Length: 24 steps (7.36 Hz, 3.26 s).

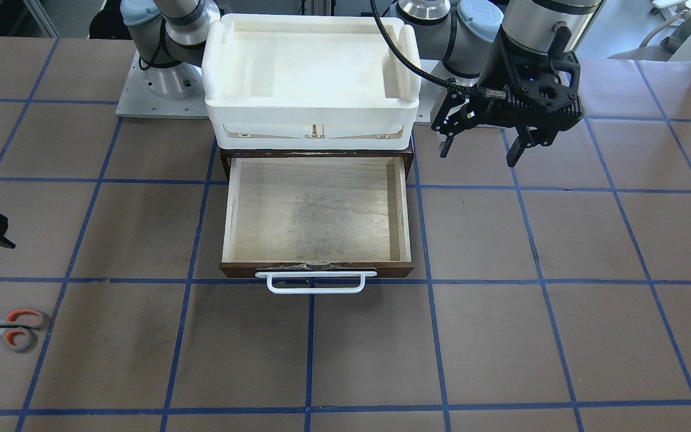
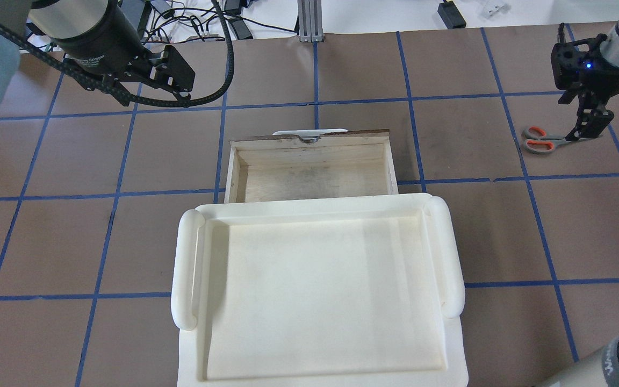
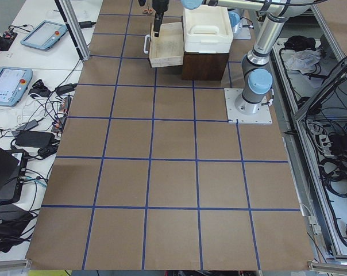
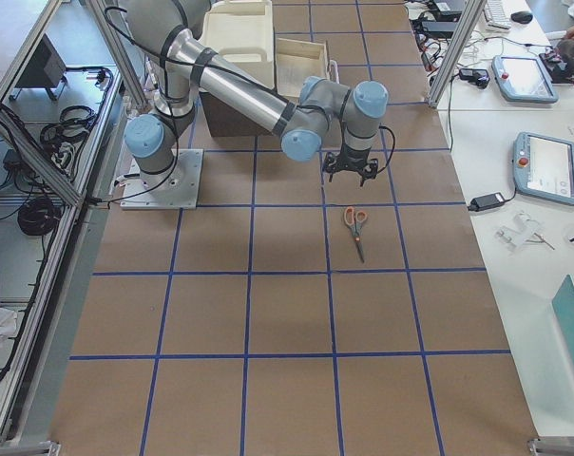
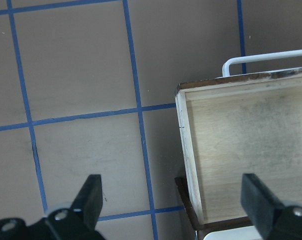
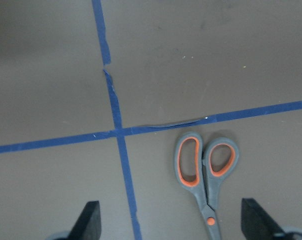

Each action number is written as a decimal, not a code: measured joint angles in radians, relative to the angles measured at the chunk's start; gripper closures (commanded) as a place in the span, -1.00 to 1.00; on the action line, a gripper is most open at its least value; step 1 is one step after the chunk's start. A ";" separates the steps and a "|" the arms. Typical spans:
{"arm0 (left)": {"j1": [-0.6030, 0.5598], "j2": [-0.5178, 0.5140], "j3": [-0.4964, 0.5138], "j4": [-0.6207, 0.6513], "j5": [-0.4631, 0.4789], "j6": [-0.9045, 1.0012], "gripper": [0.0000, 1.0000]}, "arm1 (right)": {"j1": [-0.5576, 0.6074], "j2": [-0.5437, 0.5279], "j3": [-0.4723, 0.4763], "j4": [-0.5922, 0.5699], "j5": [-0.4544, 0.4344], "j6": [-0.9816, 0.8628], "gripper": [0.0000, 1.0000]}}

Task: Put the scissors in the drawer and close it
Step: 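Move the right gripper over the orange-and-grey scissors and lower it, then close the right gripper on the scissors' handles and lift them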

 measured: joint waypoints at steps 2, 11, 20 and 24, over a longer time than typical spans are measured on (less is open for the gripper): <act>0.004 0.006 -0.004 -0.006 0.002 0.003 -1.00 | -0.033 0.066 0.000 -0.081 0.000 -0.142 -1.00; 0.062 0.001 0.001 -0.075 0.022 -0.037 -1.00 | -0.069 0.221 -0.002 -0.229 -0.008 -0.349 -0.99; 0.052 0.031 -0.001 -0.090 0.076 -0.093 -1.00 | -0.087 0.259 -0.007 -0.253 -0.003 -0.358 1.00; 0.059 0.058 -0.004 -0.076 0.069 -0.072 -1.00 | -0.085 0.244 -0.011 -0.248 -0.021 -0.381 1.00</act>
